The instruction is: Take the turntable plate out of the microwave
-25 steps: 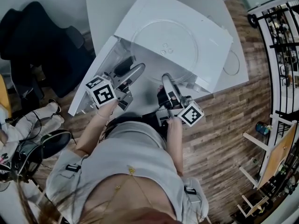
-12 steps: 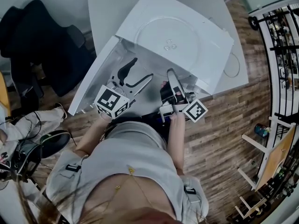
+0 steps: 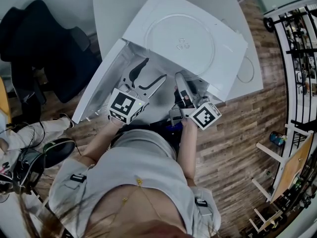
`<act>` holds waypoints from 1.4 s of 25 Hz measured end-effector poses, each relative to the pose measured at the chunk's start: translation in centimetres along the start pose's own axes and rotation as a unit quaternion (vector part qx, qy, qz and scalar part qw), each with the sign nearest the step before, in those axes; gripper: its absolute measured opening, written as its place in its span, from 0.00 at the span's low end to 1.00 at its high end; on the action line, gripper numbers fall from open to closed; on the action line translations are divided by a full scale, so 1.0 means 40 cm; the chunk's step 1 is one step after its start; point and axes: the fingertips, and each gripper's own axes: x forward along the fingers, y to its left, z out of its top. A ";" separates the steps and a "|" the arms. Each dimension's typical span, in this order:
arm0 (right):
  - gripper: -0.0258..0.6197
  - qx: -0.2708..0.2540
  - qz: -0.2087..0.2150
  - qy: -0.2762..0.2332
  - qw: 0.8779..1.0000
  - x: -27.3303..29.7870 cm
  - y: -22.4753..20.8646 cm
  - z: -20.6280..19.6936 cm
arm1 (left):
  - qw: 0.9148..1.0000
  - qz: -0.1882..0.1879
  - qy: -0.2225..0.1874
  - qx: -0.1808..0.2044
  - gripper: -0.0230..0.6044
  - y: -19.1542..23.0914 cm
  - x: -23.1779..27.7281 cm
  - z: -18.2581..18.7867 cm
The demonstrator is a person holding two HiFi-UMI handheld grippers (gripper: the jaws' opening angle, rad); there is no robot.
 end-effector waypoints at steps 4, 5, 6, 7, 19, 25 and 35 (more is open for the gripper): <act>0.37 -0.131 -0.070 0.035 0.988 -0.037 -0.003 -0.042 | 1.000 0.000 -0.001 -0.006 0.54 -0.001 0.002 0.002; 0.38 -0.169 -0.090 0.041 0.981 -0.048 -0.002 -0.050 | 1.000 -0.001 -0.001 -0.006 0.54 -0.002 0.002 0.003; 0.39 -0.204 -0.108 0.044 0.972 -0.057 0.001 -0.054 | 1.000 -0.001 -0.002 -0.007 0.54 -0.002 0.001 0.004; 0.39 -0.235 -0.124 0.045 0.963 -0.064 0.005 -0.056 | 1.000 -0.001 -0.004 -0.009 0.54 -0.001 -0.002 0.007; 0.47 -0.407 -0.243 0.027 0.880 -0.070 0.021 -0.008 | 0.998 0.011 0.005 0.054 0.54 0.012 -0.018 0.015; 0.48 -0.405 -0.255 0.023 0.878 -0.062 0.011 -0.004 | 0.998 0.004 0.006 0.063 0.54 0.015 0.001 0.013; 0.48 -0.410 -0.266 0.029 0.872 -0.025 -0.005 0.030 | 0.999 0.003 0.006 0.051 0.54 0.034 0.049 0.030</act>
